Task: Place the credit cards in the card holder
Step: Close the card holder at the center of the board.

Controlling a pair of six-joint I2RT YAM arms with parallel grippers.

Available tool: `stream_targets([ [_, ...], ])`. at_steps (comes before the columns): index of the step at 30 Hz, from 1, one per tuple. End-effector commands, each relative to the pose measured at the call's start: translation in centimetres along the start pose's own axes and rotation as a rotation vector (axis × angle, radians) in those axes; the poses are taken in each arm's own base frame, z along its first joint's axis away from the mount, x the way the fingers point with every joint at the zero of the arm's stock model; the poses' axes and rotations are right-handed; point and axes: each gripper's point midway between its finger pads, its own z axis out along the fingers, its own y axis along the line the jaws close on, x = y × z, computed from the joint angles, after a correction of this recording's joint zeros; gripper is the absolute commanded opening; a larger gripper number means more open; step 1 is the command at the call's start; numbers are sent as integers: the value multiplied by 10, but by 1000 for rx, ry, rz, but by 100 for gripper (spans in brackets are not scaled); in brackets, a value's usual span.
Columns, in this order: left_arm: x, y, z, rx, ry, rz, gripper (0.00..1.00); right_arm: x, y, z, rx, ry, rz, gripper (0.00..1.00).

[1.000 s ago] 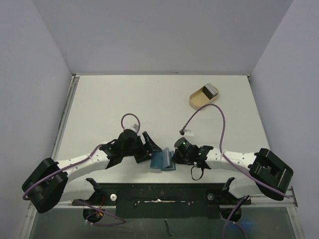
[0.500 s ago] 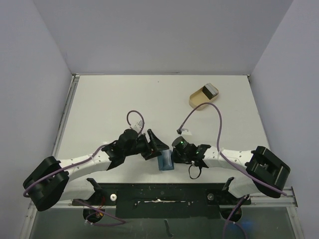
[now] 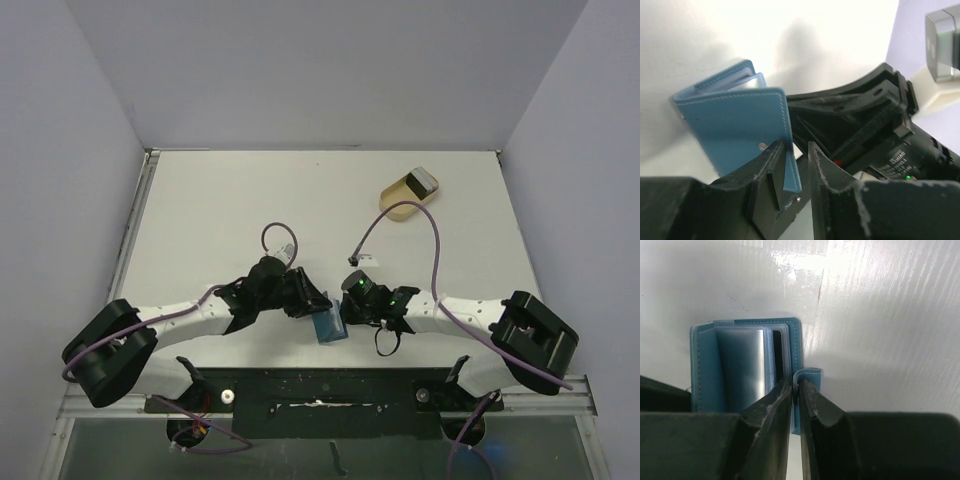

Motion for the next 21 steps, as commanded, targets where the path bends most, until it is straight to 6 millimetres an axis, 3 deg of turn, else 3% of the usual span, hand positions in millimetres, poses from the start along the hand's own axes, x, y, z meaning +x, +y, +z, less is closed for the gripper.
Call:
stream_targets([
  [1,-14,9,6,-88,-34,74,23,-22,8,-10,-6,-70,-6,14],
  [4,-14,17,10,-121,-28,85,15,-24,5,-15,3,-78,-5,14],
  [8,-12,26,16,-158,-6,99,15,-24,1,-22,8,-87,5,14],
  [13,-8,32,23,-165,20,100,24,-25,1,-26,2,-97,11,16],
  [16,-8,34,25,-170,24,98,37,-27,3,-27,-8,-97,12,17],
  [21,-7,34,25,-168,24,94,40,-27,6,-27,-23,-96,11,16],
])
